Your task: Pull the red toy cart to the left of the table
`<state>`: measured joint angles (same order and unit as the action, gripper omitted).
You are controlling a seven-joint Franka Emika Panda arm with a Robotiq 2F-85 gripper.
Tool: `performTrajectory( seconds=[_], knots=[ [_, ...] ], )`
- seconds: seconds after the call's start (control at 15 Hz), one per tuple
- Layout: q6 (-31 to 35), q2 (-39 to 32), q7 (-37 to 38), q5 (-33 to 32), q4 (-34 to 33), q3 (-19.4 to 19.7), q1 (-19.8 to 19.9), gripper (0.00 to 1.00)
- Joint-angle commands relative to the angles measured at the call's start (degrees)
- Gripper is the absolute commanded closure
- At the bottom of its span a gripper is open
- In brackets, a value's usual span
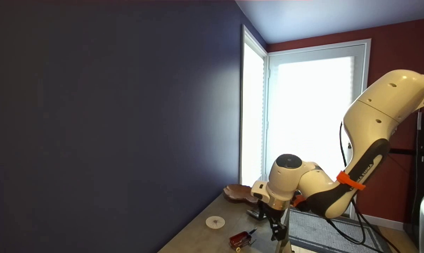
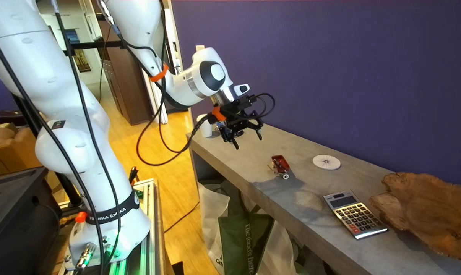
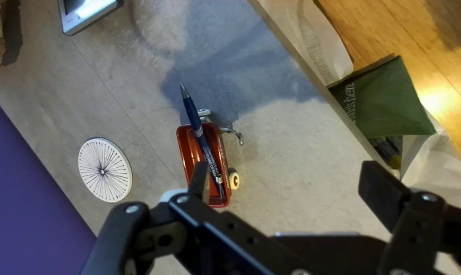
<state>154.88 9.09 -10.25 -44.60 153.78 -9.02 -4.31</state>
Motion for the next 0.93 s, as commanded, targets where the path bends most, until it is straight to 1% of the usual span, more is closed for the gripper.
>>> performTrajectory(
  seconds=[0.0, 0.07, 0.13, 0.2, 0.33, 0.53, 0.67, 0.87],
  knots=[
    [3.21, -1.38, 14.33, -15.77, -1.21, -3.42, 5.4, 0.0],
    [1.72, -0.96, 7.98, -8.86, -0.19, -1.78, 2.61, 0.0],
    [2.21, -1.09, 10.91, -11.86, -0.36, -2.29, 3.62, 0.0],
    [2.38, -1.1, 12.05, -13.14, -0.46, -2.45, 4.16, 0.0],
    [2.44, -1.1, 12.38, -13.43, -0.62, -2.58, 4.39, 0.0],
    [3.41, -4.03, 14.89, -18.62, -2.15, -2.89, 5.3, 0.0],
    [3.99, -5.86, 17.29, -23.4, -3.05, -2.78, 5.68, 0.0],
    [4.19, -8.25, 22.99, -32.04, -4.79, -2.38, 6.0, 0.0]
  ],
)
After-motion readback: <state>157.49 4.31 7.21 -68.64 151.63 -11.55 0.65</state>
